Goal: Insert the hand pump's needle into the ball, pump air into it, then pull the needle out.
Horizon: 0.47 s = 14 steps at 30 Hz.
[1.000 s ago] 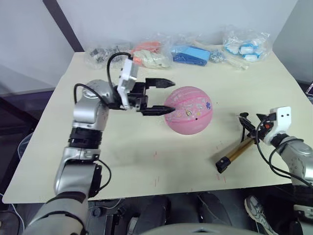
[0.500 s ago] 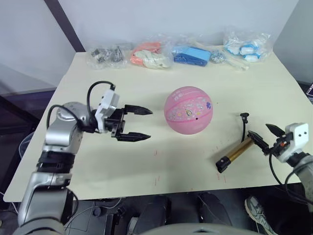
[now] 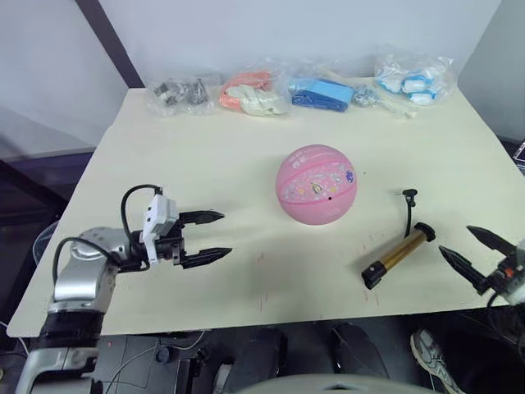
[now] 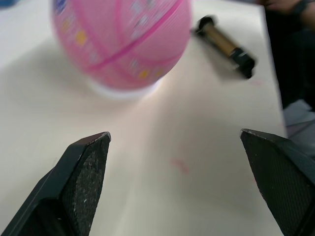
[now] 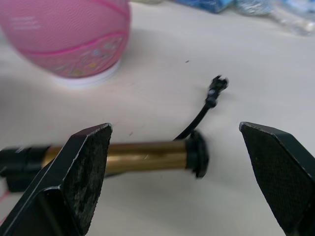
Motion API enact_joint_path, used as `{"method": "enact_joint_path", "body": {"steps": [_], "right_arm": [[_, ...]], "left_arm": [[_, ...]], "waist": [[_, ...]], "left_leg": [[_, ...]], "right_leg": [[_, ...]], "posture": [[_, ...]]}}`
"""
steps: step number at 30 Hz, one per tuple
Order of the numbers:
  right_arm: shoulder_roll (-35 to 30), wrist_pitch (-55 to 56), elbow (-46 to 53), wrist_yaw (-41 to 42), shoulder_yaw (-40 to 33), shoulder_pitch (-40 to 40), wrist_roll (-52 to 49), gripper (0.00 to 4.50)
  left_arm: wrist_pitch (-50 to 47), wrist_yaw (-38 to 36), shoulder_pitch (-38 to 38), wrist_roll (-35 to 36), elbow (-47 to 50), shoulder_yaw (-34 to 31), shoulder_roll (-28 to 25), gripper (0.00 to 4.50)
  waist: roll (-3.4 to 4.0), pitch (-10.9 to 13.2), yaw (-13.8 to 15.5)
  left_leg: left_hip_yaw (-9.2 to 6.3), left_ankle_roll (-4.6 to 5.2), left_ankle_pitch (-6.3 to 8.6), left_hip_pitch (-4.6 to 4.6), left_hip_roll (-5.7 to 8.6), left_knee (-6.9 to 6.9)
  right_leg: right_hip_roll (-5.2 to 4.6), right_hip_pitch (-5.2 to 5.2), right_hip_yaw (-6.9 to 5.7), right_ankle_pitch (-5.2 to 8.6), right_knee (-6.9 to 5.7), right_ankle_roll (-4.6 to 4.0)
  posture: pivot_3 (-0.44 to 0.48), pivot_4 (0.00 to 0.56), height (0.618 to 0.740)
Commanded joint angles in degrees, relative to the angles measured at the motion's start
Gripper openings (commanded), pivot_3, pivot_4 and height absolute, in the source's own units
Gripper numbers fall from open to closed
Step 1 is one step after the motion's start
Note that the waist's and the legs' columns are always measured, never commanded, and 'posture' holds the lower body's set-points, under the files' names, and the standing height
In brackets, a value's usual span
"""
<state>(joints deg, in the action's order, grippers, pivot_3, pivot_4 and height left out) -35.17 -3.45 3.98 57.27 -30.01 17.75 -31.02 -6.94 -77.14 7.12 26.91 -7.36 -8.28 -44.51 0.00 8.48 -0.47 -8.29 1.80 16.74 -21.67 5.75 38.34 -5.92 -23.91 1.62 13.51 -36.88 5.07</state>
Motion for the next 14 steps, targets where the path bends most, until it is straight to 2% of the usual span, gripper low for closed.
{"method": "enact_joint_path", "body": {"steps": [1, 6, 14], "right_arm": [[-1.63, 2.15, 0.56, 3.70, -2.75, 1.43, -2.04, 4.36], [-2.67, 3.09, 0.31, 7.03, -4.65, 4.01, -3.31, 4.36], [-2.67, 3.31, -0.37, 9.70, -5.24, 5.17, -4.18, 4.36]], "left_arm": [[1.63, 3.75, -2.21, -0.73, 0.31, -3.08, 0.39, 4.50], [4.81, 8.23, -7.04, -3.37, -1.98, -4.70, 1.37, 4.50], [11.62, 10.98, -8.85, -7.03, -7.32, -4.51, 1.68, 4.50]], "waist": [[0.01, 0.00, 0.01], [0.02, 0.00, -0.04], [0.02, 0.00, 0.09]], "left_leg": [[0.00, 0.01, 0.01, 0.03, 0.00, 0.00], [0.00, 0.16, 0.10, 0.08, -0.02, 0.00], [0.00, 0.17, 0.10, 0.10, -0.03, 0.01]], "right_leg": [[0.00, 0.02, 0.00, -0.02, 0.00, -0.02], [0.01, 0.06, 0.00, -0.02, 0.00, -0.04], [0.00, 0.08, 0.00, -0.03, 0.00, -0.04]], "posture": [[0.000, 0.150, 0.740], [0.000, 0.150, 0.740], [0.000, 0.150, 0.740]]}}
